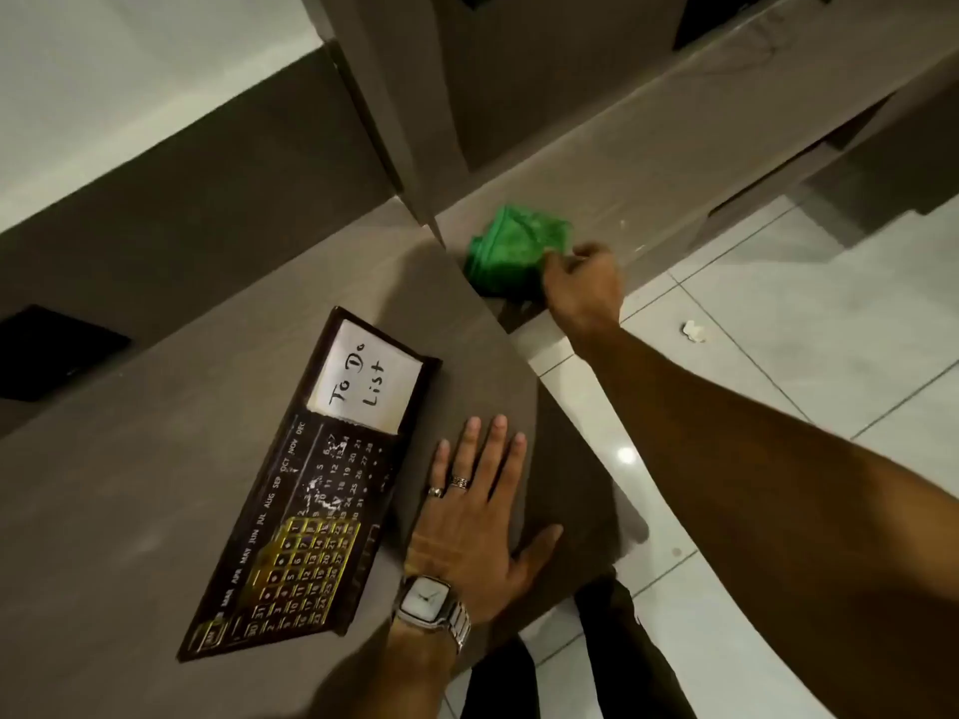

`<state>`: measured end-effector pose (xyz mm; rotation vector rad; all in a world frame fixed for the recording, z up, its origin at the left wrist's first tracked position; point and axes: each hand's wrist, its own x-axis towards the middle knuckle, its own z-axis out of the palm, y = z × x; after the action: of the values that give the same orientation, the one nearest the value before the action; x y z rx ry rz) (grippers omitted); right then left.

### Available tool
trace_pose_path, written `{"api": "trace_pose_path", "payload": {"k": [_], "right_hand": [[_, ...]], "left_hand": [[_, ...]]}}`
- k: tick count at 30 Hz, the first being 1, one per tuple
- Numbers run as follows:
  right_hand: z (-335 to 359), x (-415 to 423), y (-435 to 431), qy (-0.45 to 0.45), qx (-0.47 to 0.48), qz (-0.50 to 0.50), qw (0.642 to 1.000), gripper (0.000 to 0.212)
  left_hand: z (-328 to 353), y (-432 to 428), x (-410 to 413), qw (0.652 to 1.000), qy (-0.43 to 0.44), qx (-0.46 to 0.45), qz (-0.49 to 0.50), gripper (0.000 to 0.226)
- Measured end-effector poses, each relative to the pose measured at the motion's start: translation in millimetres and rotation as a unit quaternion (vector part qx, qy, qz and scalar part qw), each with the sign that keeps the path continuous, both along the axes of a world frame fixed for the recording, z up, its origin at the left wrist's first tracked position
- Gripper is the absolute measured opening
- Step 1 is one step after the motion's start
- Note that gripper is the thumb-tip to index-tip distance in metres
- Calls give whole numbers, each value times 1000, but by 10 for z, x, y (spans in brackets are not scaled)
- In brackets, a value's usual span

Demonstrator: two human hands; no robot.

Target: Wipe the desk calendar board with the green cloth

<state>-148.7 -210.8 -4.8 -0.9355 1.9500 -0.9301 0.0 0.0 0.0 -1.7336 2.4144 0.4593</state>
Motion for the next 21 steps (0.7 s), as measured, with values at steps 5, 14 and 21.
{"api": "trace_pose_path", "payload": {"k": [5, 14, 21], "right_hand": [[-188, 262, -423, -29, 58, -42, 997, 68], [11, 263, -353, -186, 30, -45, 981, 48], [836, 205, 668, -222, -102, 21, 969, 40]], "left_hand": [[-72, -10, 17, 1000, 8, -26, -15, 91], [-78, -23, 44, 999, -2, -13, -29, 90], [252, -69, 110, 997, -13, 39, -62, 86]]}}
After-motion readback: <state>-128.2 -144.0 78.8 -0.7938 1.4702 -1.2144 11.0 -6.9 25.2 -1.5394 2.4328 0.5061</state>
